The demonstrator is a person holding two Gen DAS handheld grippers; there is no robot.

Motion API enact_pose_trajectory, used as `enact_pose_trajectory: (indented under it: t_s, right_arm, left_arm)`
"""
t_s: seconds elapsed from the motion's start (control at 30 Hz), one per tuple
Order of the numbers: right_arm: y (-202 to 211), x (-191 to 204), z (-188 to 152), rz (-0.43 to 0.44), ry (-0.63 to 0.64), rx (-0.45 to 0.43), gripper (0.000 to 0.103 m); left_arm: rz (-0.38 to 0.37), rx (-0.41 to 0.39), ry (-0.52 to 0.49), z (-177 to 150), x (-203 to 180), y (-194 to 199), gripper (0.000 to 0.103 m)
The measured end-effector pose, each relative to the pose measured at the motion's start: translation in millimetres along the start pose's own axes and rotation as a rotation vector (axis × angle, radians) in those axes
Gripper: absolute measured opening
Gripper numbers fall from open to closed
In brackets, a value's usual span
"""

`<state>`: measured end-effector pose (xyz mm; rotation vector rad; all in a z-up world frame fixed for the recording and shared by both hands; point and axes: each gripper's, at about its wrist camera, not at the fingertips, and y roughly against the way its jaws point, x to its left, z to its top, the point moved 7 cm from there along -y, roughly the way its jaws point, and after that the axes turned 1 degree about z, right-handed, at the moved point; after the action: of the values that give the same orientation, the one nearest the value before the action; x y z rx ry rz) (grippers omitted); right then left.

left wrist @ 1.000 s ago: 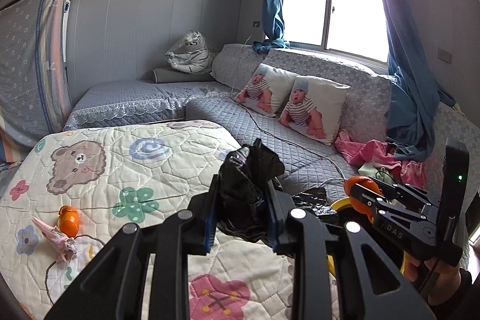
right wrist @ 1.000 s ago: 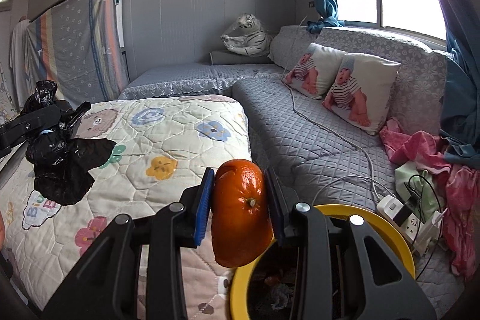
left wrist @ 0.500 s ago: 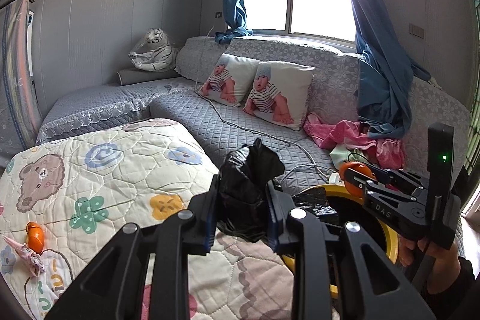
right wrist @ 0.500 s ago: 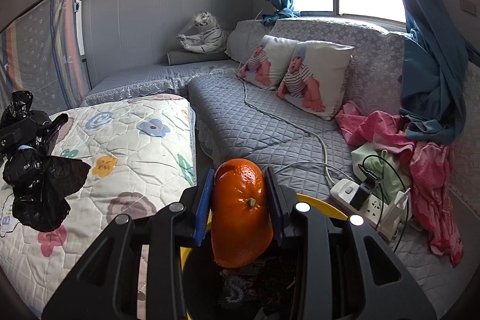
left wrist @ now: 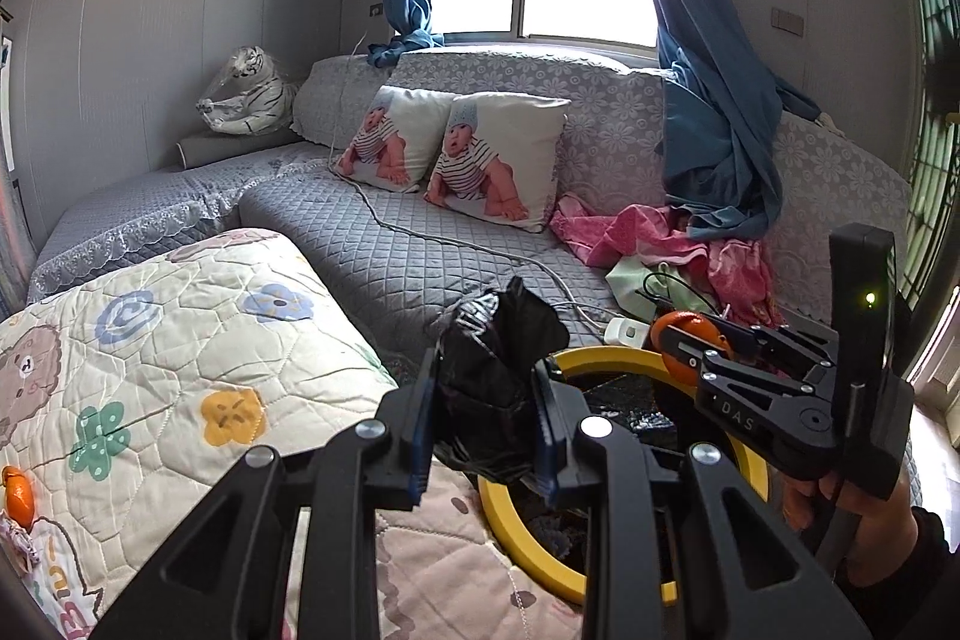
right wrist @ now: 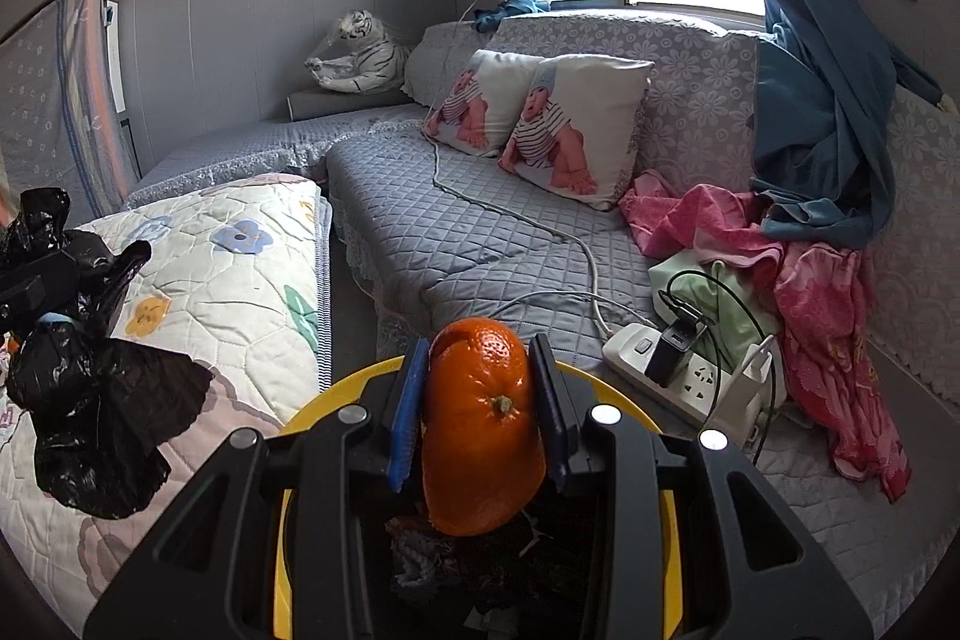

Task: Collect trash
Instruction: 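Hold the orange bag and black bag in both tools above the bin opening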

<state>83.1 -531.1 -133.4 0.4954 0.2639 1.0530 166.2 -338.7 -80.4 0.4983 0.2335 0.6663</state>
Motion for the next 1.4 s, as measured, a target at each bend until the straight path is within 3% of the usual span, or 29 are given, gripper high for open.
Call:
enact_pose_trajectory:
  t_s: [0.3,0.7,1.4]
  right_arm:
    - [-9.6,-28.5,-11.1,-0.062,-0.050,0.040,0.032]
    - [-23.7,-49.6,-26.3,-0.072,-0.122,0.106,0.033]
    - [-32.5,-53.6,-35.4,-0.065,-0.150,0.155,0.034]
  left_arm:
    - [-0.029,0.052,-0.019,-11.2,-20.9,-35.4,0.025]
    - [-0.061,0.141,-0.032,-32.4,-50.5,-80.0,0.025]
    - [-0.060,0.196,0.006,-45.7,-50.9,-98.4,0.026]
